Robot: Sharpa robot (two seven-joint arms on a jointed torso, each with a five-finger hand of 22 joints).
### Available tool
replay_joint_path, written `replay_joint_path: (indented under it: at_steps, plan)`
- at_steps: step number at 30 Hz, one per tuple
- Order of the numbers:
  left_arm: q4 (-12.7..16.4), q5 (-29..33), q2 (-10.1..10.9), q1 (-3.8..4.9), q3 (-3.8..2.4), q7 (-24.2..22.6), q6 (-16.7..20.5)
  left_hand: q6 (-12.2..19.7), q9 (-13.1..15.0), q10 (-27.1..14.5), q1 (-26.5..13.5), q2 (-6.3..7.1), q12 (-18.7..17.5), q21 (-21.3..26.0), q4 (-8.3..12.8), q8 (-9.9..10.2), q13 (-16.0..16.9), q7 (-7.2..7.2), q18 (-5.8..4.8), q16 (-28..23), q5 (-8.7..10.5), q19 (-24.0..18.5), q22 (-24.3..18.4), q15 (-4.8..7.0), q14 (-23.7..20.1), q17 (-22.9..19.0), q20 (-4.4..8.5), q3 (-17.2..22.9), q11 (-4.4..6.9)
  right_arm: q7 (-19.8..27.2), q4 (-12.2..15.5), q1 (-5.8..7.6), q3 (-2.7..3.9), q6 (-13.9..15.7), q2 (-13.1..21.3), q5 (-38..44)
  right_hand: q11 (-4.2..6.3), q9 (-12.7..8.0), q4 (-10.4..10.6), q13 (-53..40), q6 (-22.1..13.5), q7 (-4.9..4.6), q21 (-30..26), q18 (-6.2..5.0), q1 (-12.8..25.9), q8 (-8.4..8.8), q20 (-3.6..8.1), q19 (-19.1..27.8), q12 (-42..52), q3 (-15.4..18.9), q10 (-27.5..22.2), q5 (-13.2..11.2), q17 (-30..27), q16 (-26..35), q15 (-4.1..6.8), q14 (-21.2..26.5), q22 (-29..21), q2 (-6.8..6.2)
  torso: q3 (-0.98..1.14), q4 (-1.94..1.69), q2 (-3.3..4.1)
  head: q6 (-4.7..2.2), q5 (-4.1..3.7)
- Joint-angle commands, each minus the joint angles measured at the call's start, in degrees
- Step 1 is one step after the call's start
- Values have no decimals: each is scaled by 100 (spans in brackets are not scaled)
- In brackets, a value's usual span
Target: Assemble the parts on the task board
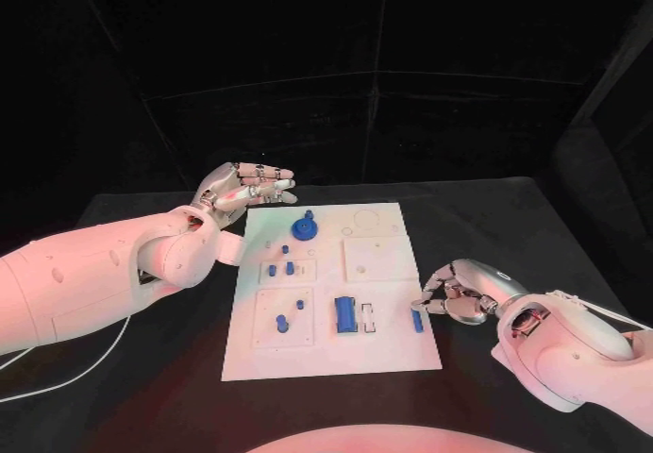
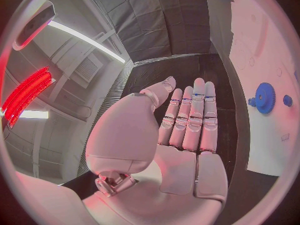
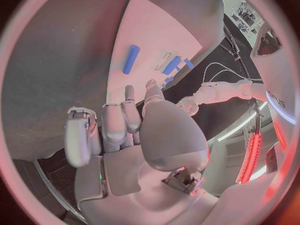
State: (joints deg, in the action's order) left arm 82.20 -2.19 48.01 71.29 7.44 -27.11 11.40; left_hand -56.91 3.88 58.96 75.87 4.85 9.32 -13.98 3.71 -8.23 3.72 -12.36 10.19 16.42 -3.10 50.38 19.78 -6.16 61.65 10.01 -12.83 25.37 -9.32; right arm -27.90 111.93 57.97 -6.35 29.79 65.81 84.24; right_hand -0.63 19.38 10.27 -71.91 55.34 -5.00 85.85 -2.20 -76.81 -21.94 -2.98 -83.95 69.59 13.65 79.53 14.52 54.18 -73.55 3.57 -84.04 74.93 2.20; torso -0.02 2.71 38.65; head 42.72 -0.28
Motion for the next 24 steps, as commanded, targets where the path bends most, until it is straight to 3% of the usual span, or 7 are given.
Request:
replay_joint_path:
  at_steps: [1,9,16,24]
  plan:
    - [13,9,1,6,-4,-50,-52,26,2,7,-39,-26,-21,37,-33,-28,-9,25,36,-10,-13,41,-6,-4,51,-5,15,6,22,-403,-45,1,1,-480,-35,399,13,11,23,-16,67,6,-25,64,79,3,-32,-158,-17,70,-32,33,-6,16,-23,-55,1030,-5,6,-2,0,0,-27]
    - [11,9,0,5,-4,-56,-74,26,2,7,-30,-28,-21,41,-27,-30,-9,27,37,-17,-14,45,-14,-3,55,-8,16,10,23,-649,-177,-9,-2,-853,-207,594,24,18,69,-44,105,19,-16,67,125,3,-25,-169,10,126,-12,4,-3,19,-15,-59,1041,-26,-3,-29,2,16,-58]
    - [7,9,16,5,-4,-56,-73,26,2,6,-25,-31,-22,42,-24,-30,-9,27,37,-21,-14,47,-18,-2,56,-8,17,13,24,-691,-201,-17,-4,-943,-296,669,36,29,52,-68,137,34,-15,68,77,-6,-18,-171,35,134,4,-12,-3,21,-7,-62,1043,-31,-1,-3,5,28,-49]
    - [5,9,17,5,-4,-54,-75,26,2,6,-25,-31,-22,42,-24,-30,-9,27,37,-21,-14,47,-18,-2,56,-8,17,13,24,-716,-240,-22,-5,-1041,-374,786,48,40,10,-73,161,45,-15,68,-19,-9,-7,-173,35,132,5,-18,-11,29,5,-64,1045,-26,-5,-22,3,28,-64]
